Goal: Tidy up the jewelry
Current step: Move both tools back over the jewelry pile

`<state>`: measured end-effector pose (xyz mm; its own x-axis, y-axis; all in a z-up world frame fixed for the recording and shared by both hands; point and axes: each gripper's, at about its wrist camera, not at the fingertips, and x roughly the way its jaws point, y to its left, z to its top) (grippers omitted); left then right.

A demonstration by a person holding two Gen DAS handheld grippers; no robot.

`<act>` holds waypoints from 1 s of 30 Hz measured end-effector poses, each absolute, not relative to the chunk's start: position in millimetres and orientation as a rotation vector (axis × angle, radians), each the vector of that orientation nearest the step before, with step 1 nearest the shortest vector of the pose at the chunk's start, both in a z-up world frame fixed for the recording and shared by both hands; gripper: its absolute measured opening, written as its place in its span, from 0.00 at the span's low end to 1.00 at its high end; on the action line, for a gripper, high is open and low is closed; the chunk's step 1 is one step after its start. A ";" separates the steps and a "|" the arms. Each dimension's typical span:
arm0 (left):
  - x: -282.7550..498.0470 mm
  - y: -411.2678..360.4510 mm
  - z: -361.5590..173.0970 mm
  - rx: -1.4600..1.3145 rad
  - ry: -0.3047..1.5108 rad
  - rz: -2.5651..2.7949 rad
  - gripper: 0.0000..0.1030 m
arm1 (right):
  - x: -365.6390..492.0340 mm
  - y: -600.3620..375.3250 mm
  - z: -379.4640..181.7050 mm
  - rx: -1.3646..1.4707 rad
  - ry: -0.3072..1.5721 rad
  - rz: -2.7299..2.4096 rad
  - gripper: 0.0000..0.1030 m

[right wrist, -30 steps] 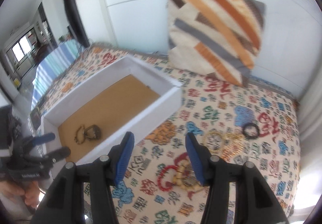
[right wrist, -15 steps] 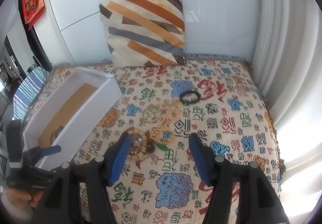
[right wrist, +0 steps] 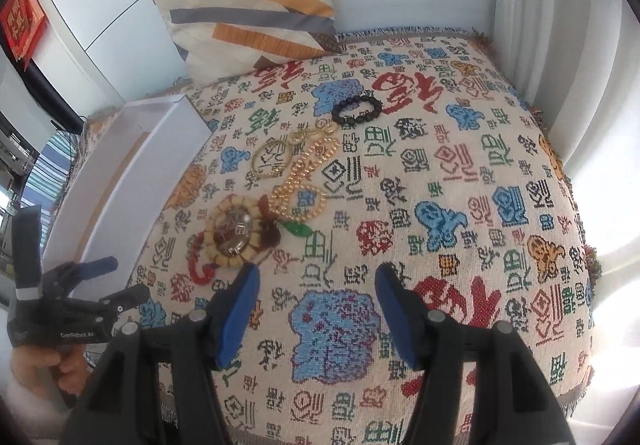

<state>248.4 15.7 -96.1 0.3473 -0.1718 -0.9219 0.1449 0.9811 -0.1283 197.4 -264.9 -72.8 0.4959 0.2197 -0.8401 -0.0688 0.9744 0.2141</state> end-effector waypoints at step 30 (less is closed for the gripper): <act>354.0 9.4 -126.4 -0.118 1.376 -0.224 0.85 | 300.4 -283.1 -94.0 0.189 1.187 0.195 0.59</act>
